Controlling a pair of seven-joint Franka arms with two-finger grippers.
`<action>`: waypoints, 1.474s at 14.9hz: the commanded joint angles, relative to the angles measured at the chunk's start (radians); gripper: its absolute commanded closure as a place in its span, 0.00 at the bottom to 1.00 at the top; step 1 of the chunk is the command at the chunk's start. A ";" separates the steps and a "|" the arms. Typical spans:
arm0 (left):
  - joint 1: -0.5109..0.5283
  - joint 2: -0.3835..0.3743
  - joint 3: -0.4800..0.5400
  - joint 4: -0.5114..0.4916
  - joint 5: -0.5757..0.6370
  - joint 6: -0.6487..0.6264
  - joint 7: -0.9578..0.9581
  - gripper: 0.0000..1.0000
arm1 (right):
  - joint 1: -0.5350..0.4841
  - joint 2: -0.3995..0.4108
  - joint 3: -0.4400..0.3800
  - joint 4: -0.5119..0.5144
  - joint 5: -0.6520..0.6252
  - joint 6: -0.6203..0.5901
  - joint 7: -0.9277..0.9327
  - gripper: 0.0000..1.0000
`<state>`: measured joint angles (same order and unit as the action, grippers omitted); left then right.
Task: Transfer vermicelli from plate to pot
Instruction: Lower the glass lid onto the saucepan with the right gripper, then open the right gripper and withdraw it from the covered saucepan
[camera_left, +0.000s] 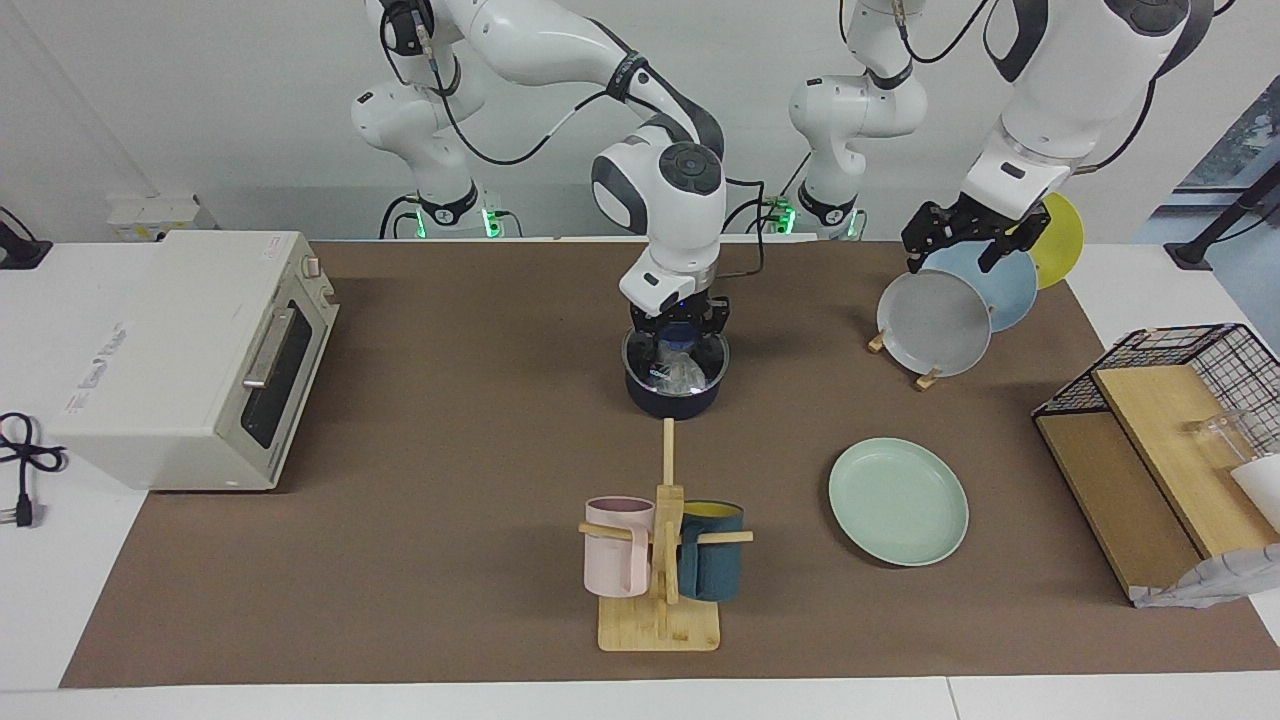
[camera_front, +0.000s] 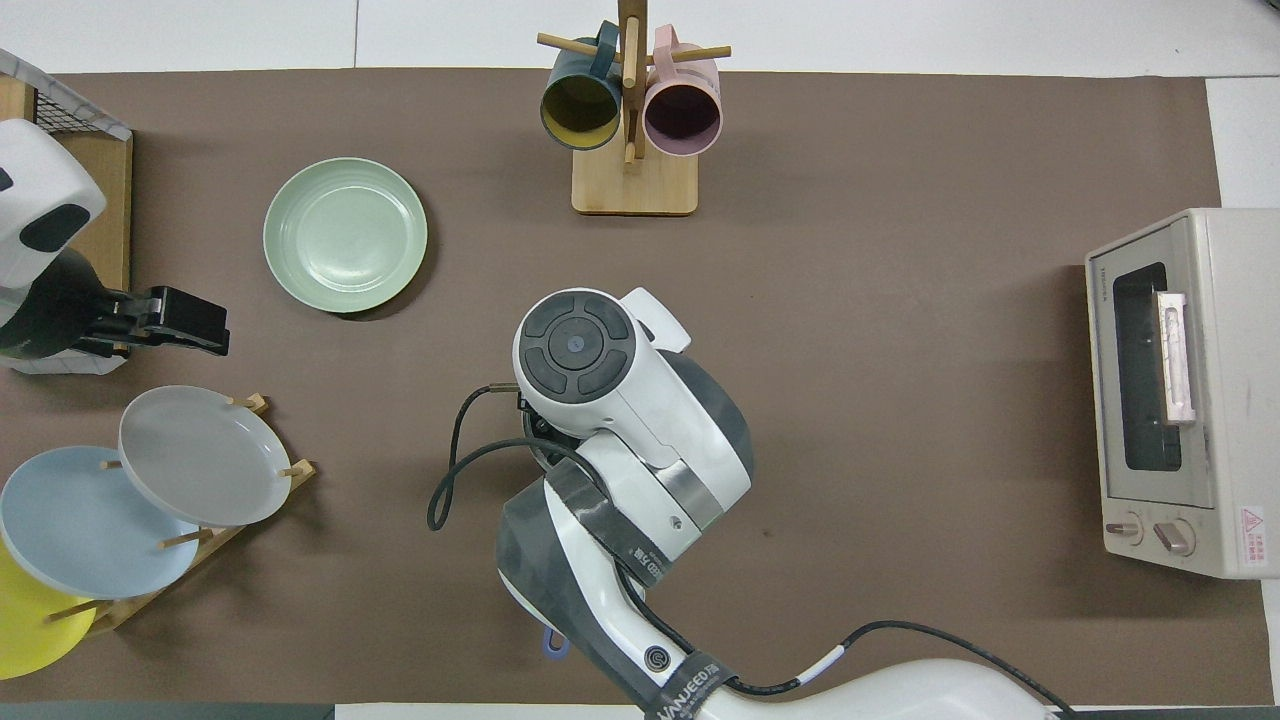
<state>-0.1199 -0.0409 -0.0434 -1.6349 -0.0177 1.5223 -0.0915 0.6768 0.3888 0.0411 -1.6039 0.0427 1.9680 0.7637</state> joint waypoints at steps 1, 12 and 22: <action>0.016 -0.030 -0.013 -0.031 0.016 0.016 0.004 0.00 | -0.006 -0.010 0.005 -0.013 0.003 -0.006 0.009 0.53; 0.017 -0.030 -0.009 -0.029 0.016 0.021 0.001 0.00 | -0.187 -0.045 -0.004 0.136 -0.044 -0.167 -0.180 0.00; 0.017 -0.031 -0.007 -0.029 0.016 0.021 0.001 0.00 | -0.522 -0.182 -0.012 0.249 -0.105 -0.501 -0.664 0.00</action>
<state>-0.1129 -0.0439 -0.0432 -1.6349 -0.0177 1.5240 -0.0916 0.1718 0.2094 0.0189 -1.3979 -0.0297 1.5235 0.1496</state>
